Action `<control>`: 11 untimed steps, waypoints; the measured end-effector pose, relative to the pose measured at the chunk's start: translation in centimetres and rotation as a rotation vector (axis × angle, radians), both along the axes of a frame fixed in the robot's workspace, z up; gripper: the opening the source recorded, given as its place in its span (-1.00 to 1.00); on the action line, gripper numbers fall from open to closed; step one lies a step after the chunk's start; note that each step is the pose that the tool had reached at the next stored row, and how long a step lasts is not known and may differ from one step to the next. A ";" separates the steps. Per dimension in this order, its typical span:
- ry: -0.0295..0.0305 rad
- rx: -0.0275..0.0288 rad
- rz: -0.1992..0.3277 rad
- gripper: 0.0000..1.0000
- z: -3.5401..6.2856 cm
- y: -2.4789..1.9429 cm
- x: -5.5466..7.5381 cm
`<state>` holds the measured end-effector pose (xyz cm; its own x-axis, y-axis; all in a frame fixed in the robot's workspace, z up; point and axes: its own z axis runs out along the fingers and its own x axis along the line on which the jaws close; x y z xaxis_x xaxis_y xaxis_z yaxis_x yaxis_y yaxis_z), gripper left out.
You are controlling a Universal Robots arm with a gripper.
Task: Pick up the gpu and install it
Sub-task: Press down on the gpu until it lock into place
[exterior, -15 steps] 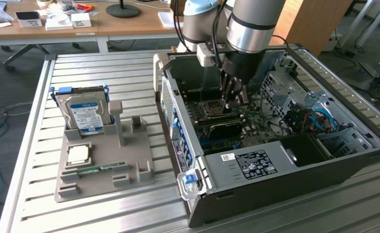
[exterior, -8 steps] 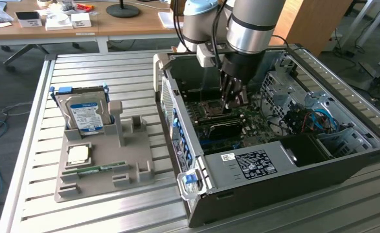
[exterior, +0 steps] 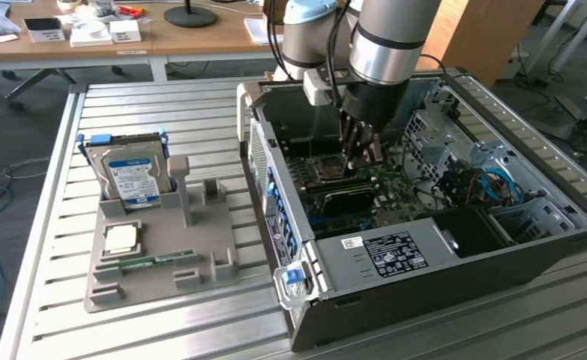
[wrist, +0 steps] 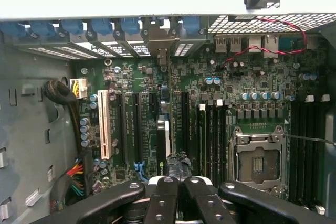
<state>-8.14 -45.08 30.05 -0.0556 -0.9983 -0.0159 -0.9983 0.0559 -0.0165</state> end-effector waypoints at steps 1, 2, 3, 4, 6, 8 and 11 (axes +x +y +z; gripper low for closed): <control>0.0000 -0.0001 0.000 -0.79 0.00 0.00 0.0; 0.0001 0.0000 0.000 -0.79 -0.01 0.00 0.0; 0.0000 0.0001 0.000 -0.79 -0.04 -0.01 0.0; -0.0001 0.0003 0.000 -0.79 -0.10 0.00 0.0; 0.0000 -0.0003 0.000 -0.79 -0.14 -0.02 0.0; 0.0000 -0.0002 0.000 -0.79 -0.15 -0.11 0.0; 0.0000 -0.0003 0.000 -0.79 -0.17 -0.26 0.0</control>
